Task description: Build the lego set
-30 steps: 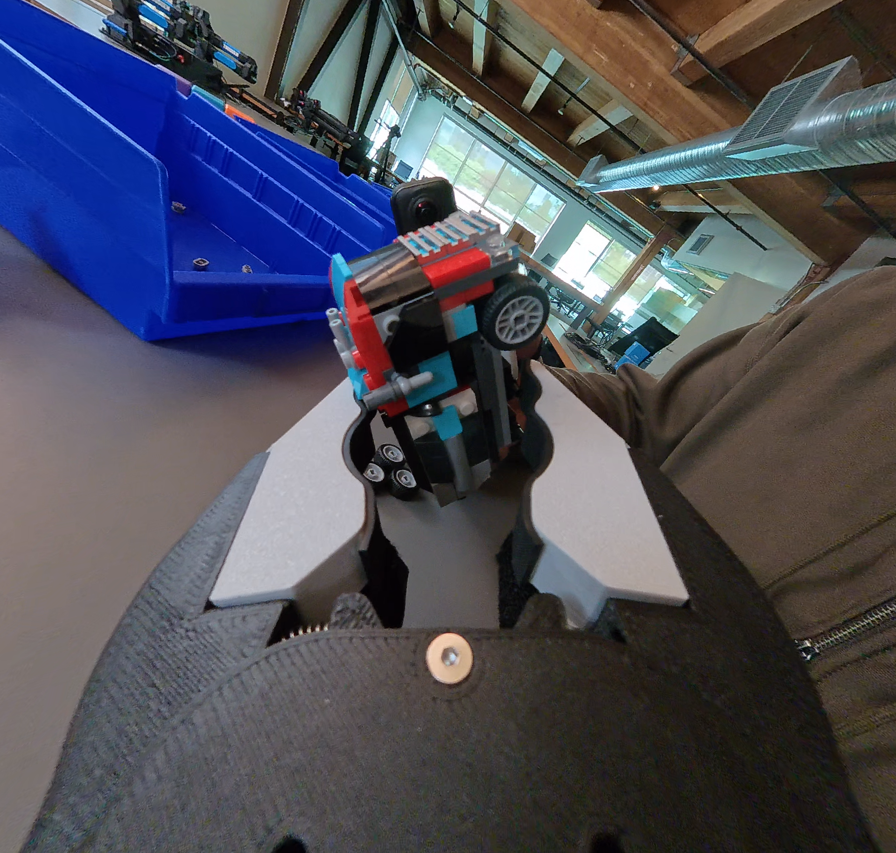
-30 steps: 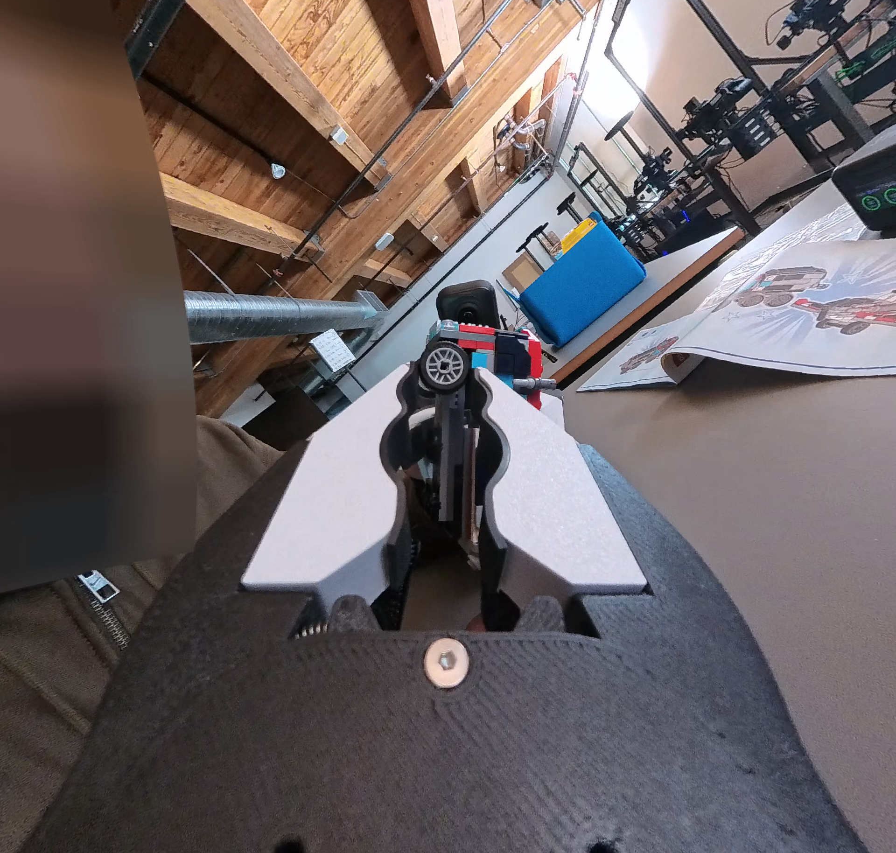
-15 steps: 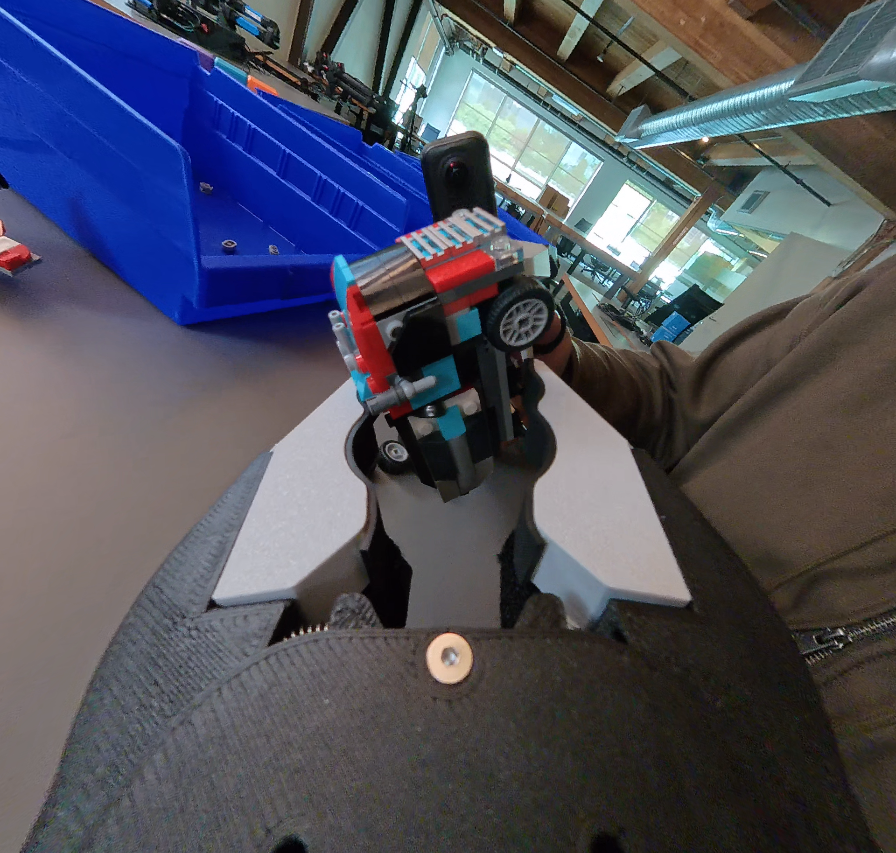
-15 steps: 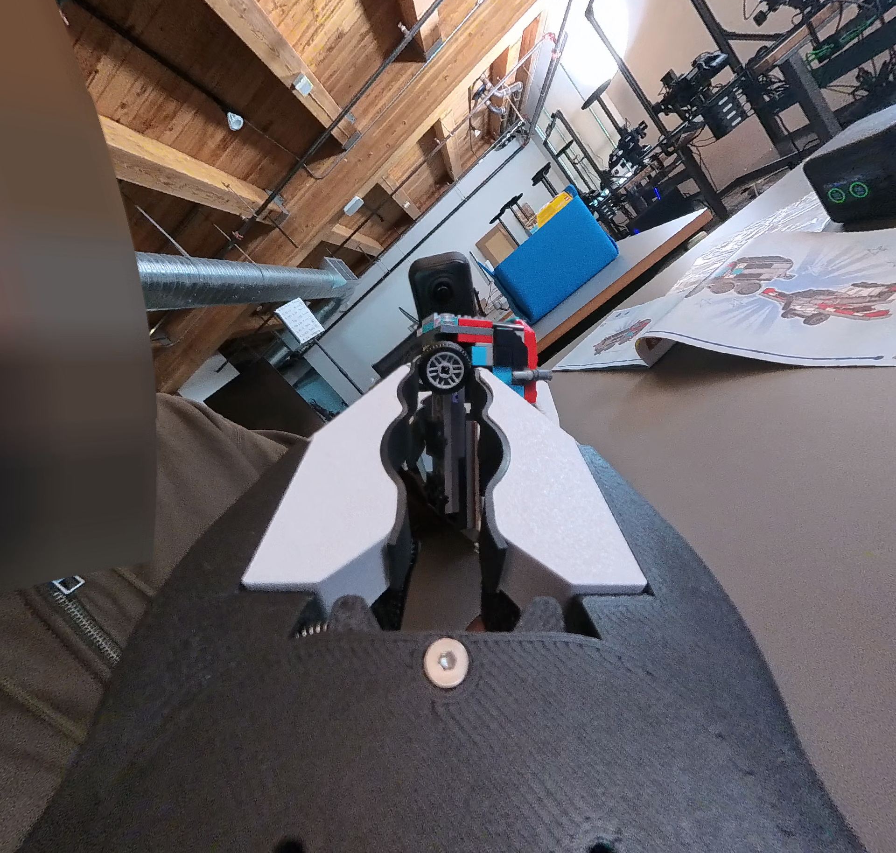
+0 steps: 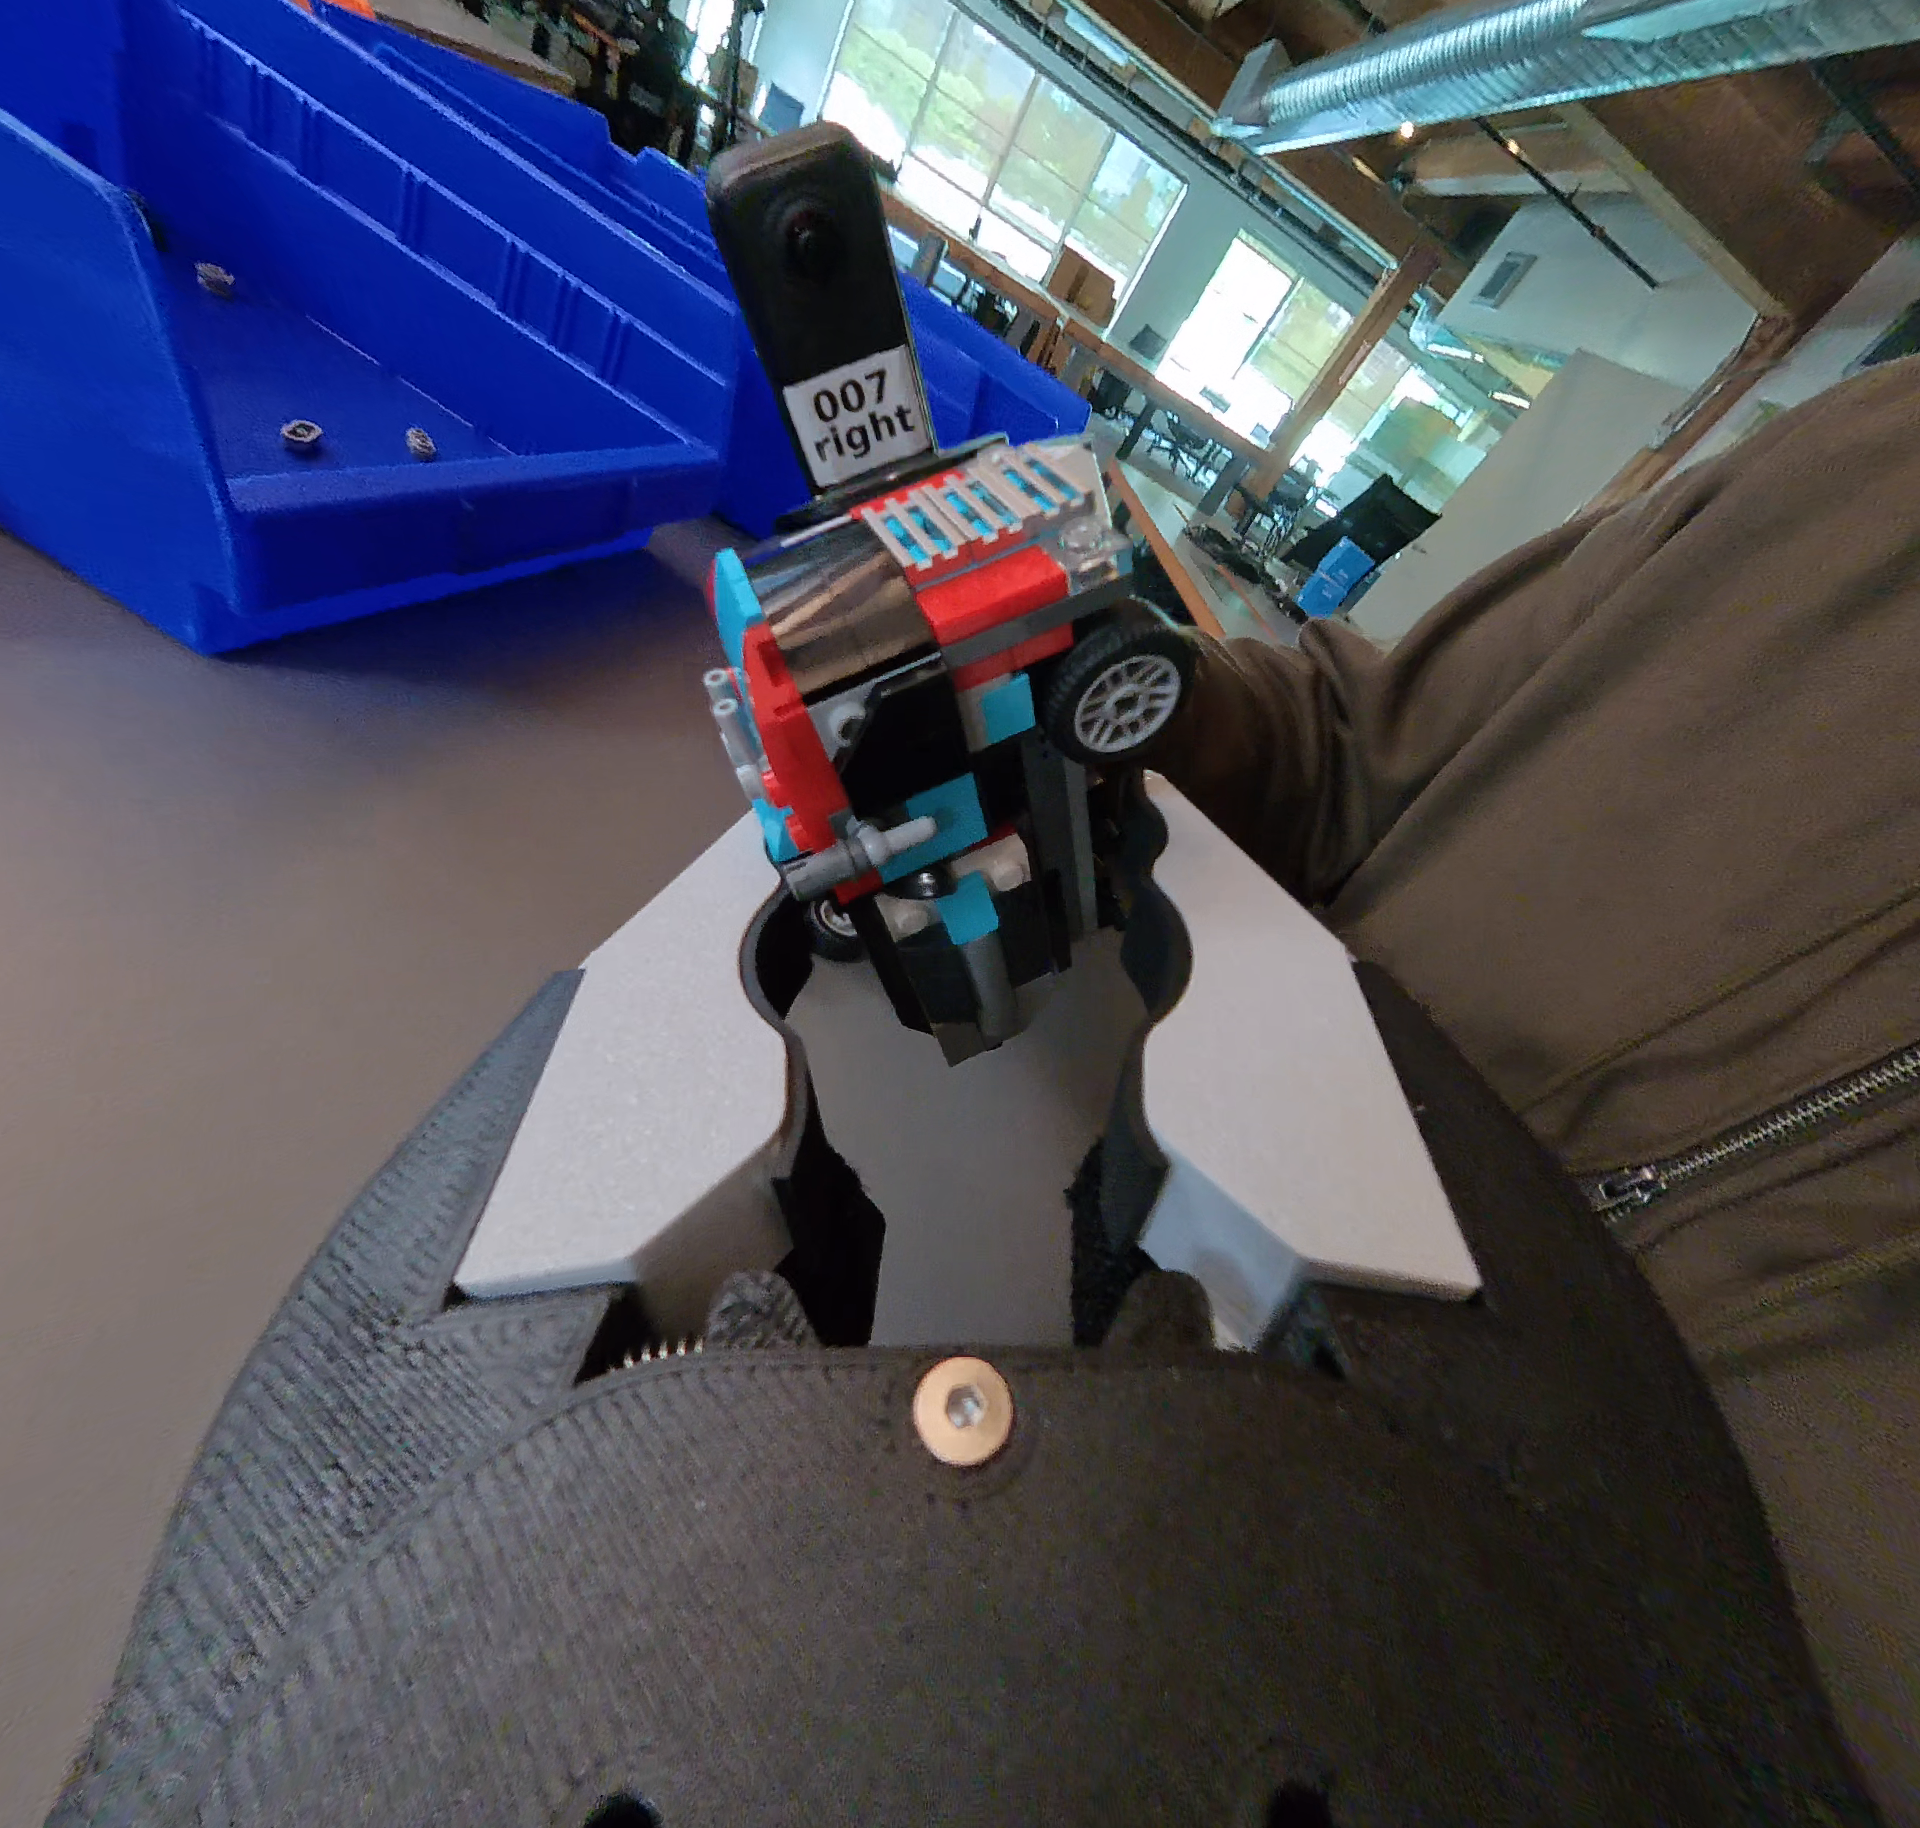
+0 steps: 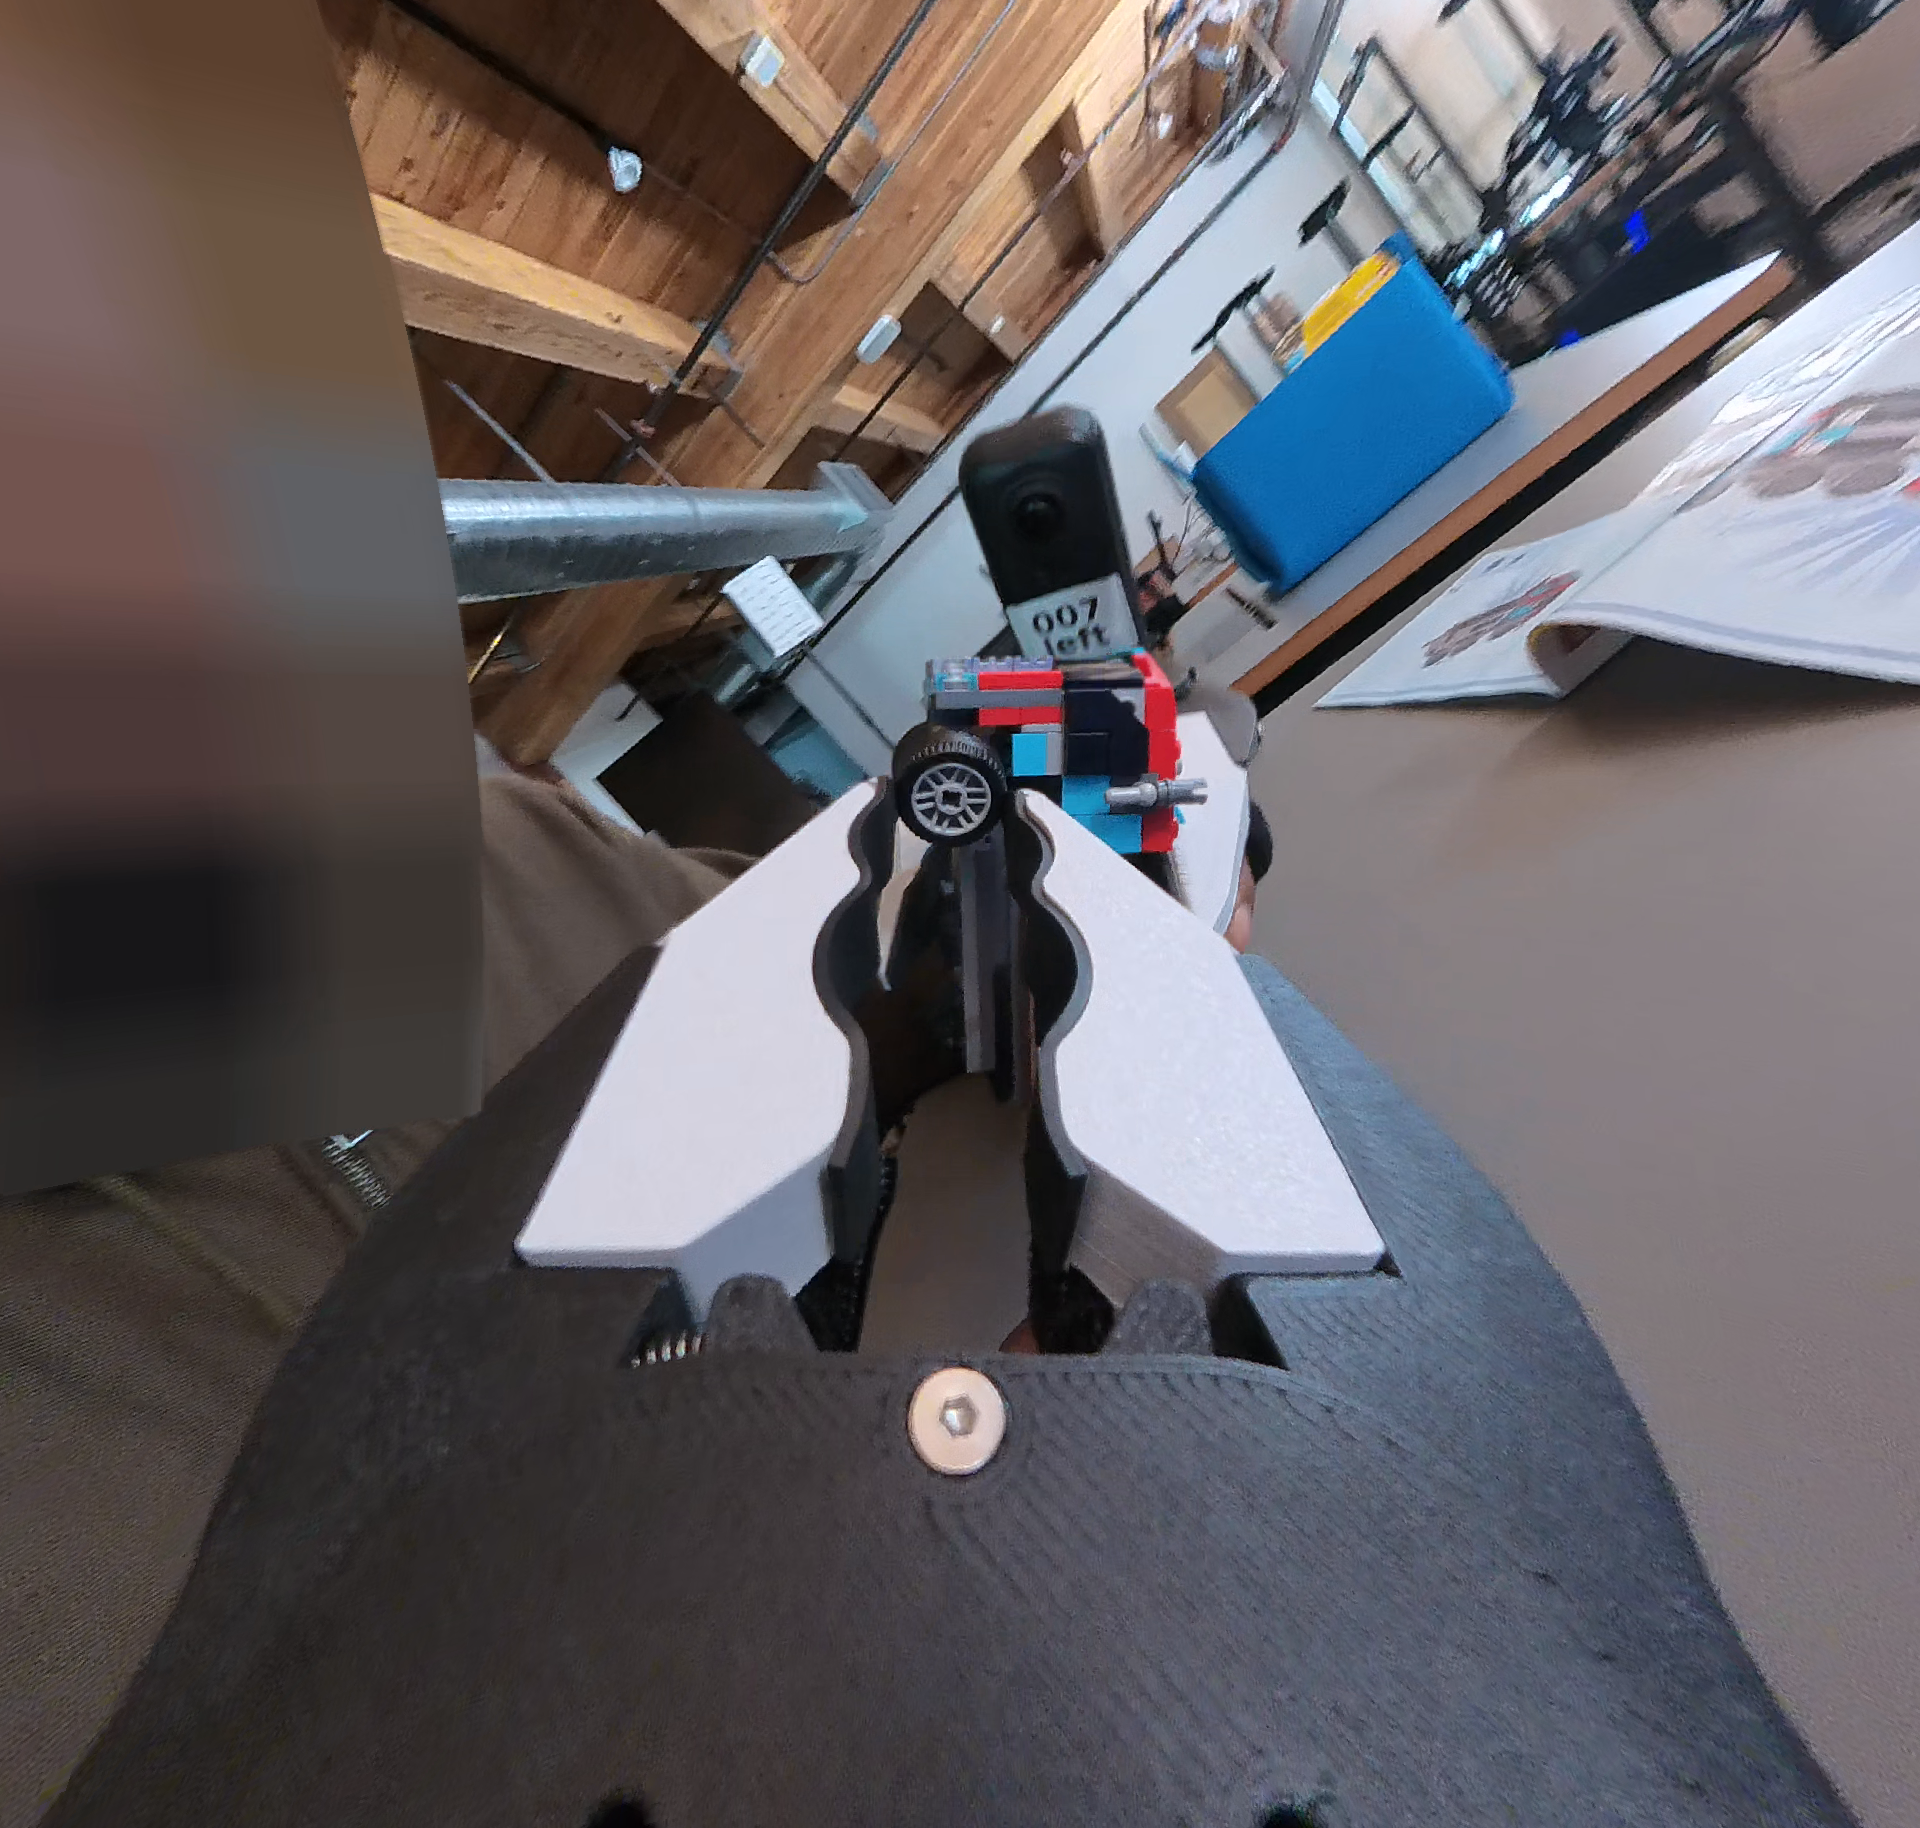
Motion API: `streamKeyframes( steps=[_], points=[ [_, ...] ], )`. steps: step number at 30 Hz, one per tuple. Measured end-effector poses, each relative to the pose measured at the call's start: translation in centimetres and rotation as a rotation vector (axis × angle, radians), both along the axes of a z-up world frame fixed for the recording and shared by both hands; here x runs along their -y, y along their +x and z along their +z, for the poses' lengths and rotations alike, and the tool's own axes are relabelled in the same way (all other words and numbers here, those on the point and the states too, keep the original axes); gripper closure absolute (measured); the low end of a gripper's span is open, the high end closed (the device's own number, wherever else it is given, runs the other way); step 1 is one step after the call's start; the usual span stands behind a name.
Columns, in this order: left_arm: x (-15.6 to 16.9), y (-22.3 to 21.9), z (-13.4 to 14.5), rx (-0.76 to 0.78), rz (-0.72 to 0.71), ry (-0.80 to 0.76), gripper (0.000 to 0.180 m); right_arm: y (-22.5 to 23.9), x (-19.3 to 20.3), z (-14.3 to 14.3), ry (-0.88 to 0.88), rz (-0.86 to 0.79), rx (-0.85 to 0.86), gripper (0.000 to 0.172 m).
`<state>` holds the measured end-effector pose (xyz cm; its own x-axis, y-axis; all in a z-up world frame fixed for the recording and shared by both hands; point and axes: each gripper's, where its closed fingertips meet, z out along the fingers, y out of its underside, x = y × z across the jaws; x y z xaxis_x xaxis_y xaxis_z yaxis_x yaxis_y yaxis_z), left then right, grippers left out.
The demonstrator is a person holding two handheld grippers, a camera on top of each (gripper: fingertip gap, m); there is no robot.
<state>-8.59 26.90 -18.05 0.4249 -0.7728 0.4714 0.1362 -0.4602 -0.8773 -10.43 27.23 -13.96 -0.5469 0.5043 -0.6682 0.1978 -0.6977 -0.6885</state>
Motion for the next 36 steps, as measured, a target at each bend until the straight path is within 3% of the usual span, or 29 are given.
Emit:
streamKeyframes(
  steps=[7, 15, 28, 36],
  points=[
    [1.1, 0.3, -0.7, -0.043, -0.083, -0.054, 0.12, 0.1, 0.9, -0.9, 0.126, 0.042, 0.042, 0.151],
    [1.5, 0.8, -1.6, -0.044, -0.117, -0.118, 0.12, 0.4, 1.1, -1.4, 0.424, -0.033, 0.036, 0.15],
    [0.5, 0.6, -0.5, 0.001, -0.043, -0.029, 0.12, -0.2, 0.6, -0.4, 0.102, -0.009, 0.013, 0.15],
    [-1.2, -0.6, -1.1, -0.103, 0.117, 0.02, 0.12, -0.9, -0.6, -0.8, -0.046, -0.068, 0.059, 0.15]
  ],
)
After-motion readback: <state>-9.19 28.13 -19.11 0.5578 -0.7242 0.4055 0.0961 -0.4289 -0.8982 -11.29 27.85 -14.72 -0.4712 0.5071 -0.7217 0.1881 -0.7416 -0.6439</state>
